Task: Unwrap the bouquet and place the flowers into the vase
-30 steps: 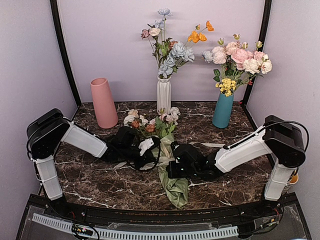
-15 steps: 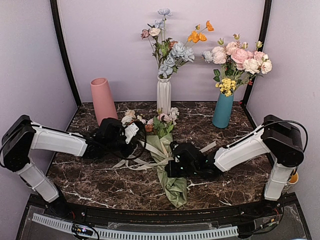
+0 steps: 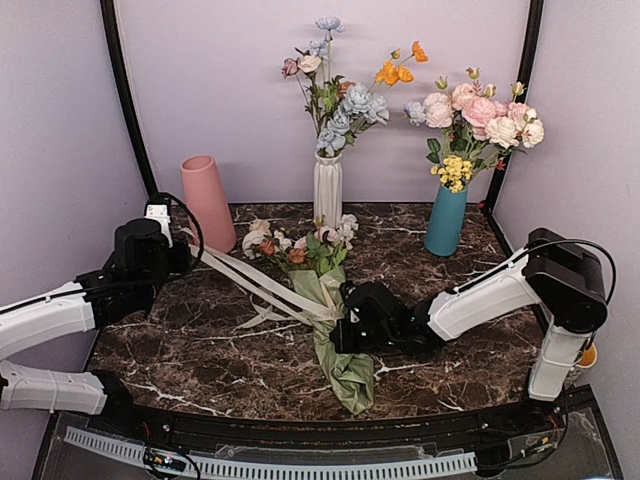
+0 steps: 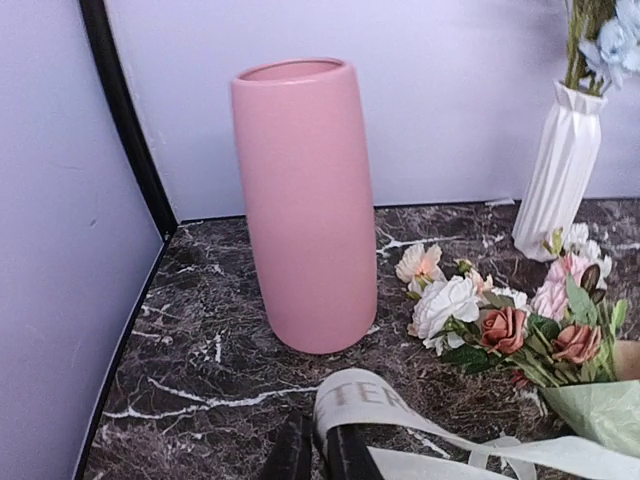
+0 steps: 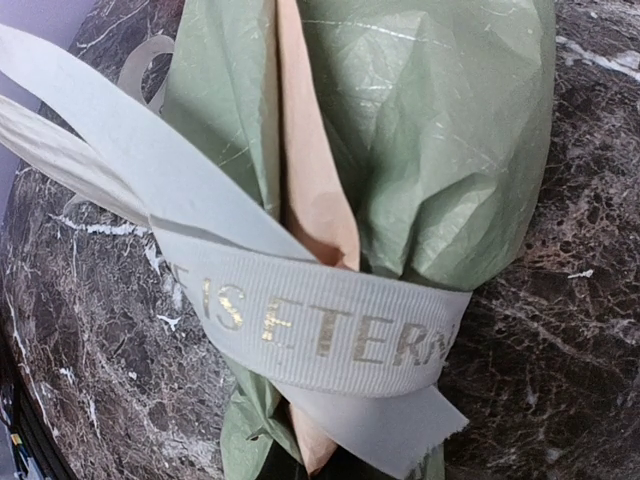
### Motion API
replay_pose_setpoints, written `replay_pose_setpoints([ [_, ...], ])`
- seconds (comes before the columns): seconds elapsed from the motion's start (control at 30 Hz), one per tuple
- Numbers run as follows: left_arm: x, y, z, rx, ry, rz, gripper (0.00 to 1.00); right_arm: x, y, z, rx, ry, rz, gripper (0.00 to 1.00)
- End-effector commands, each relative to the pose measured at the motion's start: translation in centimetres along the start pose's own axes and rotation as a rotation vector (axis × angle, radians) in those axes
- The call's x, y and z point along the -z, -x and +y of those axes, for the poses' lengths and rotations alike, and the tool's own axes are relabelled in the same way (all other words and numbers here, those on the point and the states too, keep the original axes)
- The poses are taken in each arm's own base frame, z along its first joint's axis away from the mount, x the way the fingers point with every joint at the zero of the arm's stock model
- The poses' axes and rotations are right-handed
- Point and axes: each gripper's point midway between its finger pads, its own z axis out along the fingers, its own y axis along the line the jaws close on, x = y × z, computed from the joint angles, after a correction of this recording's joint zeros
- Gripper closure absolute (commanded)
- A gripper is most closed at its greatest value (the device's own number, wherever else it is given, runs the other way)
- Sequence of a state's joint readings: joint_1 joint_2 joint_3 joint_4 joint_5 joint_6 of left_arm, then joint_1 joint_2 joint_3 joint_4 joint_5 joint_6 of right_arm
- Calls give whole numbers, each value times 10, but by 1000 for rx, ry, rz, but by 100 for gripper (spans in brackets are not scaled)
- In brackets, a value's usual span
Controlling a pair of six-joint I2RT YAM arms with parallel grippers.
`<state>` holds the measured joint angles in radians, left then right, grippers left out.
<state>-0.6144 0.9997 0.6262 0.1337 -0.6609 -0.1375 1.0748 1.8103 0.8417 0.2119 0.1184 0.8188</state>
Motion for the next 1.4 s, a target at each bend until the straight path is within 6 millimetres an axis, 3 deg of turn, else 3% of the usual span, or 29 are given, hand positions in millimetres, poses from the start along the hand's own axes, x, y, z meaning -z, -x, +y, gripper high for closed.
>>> replay_pose_setpoints([
  [0.0, 14, -32, 28, 162, 85, 57, 73, -6, -39, -56, 31, -185, 146, 100],
  [0.1, 18, -38, 17, 159, -1, 62, 42, -7, -37, -53, 43, -175, 145, 100],
  [0.23, 22, -32, -30, 61, -275, 21, 4, -6, -34, -50, 66, -167, 144, 100],
  [0.27, 22, -33, -41, 37, -325, 26, 1, -6, -33, -50, 71, -171, 143, 100],
  [0.5, 22, -54, -126, -153, -706, 133, 3, 0, -35, -58, 92, -201, 143, 100],
  [0.67, 36, -91, -184, -344, -980, 201, 8, 3, -39, -61, 98, -203, 151, 100],
  [0.73, 42, -104, -199, -399, -1086, 263, 9, 3, -40, -62, 104, -202, 156, 100],
  [1.17, 10, -145, -227, -643, -1186, 387, 7, 7, -42, -65, 107, -202, 154, 100],
  [1.3, 0, -159, -230, -670, -1187, 411, 11, 7, -43, -64, 104, -195, 157, 100],
  [1.37, -4, -162, -231, -678, -1184, 415, 17, 6, -44, -64, 104, -192, 159, 100],
])
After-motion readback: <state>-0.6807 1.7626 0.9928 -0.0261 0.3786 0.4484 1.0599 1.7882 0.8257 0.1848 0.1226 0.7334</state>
